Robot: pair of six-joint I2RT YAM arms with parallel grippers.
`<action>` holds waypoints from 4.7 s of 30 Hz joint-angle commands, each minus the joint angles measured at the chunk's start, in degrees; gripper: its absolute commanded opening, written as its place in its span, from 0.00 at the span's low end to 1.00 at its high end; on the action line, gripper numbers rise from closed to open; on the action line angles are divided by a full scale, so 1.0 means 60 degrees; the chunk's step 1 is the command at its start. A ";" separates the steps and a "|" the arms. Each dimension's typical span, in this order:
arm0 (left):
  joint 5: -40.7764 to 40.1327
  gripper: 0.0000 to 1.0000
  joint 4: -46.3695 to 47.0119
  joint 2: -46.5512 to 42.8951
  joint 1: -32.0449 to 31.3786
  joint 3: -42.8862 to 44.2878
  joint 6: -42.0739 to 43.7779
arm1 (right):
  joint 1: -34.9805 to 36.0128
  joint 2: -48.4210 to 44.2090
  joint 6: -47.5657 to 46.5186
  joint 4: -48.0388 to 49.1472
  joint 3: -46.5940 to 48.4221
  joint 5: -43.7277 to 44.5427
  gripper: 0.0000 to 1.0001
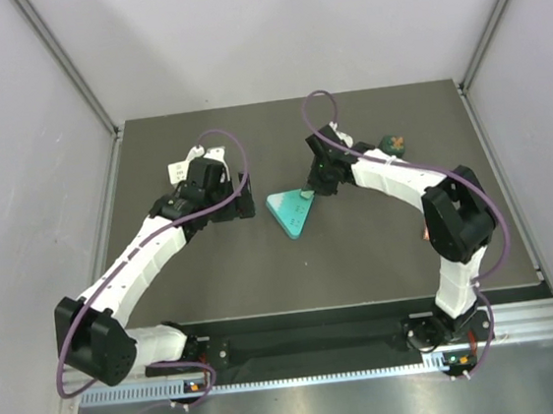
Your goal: Insert the plug
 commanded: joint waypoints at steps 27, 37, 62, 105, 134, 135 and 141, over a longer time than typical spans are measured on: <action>-0.0669 0.98 0.0342 -0.0952 0.0011 -0.0274 -0.0305 | 0.0585 0.4129 -0.2865 -0.3890 0.5105 -0.0091 0.00; -0.0625 0.98 0.0313 -0.0878 0.0055 -0.0274 -0.0261 | 0.0541 0.5506 -0.3700 -0.4681 0.6776 -0.0678 0.00; -0.0230 0.98 0.0620 -0.1317 0.0099 -0.0450 0.0150 | -0.0981 -0.0757 -0.3965 -0.3086 0.2478 0.0493 0.89; 0.2055 0.84 0.1601 -0.1552 0.0099 -0.0889 0.0267 | -0.4911 -0.4614 -0.4525 -0.0449 -0.5733 -0.2007 0.21; 0.2203 0.73 0.4984 -0.0119 -0.2904 -0.1285 -0.1111 | -0.0690 -0.6402 0.0957 0.6026 -0.6392 -0.4208 0.10; 0.2130 0.74 0.5058 -0.0015 -0.3049 -0.1241 -0.1038 | -0.0632 -0.6416 0.0972 0.6056 -0.6392 -0.4237 0.10; 0.1413 0.76 0.5527 0.0615 -0.3431 -0.1007 -0.0847 | -0.0529 -0.6373 0.1280 0.6817 -0.6480 -0.4647 0.10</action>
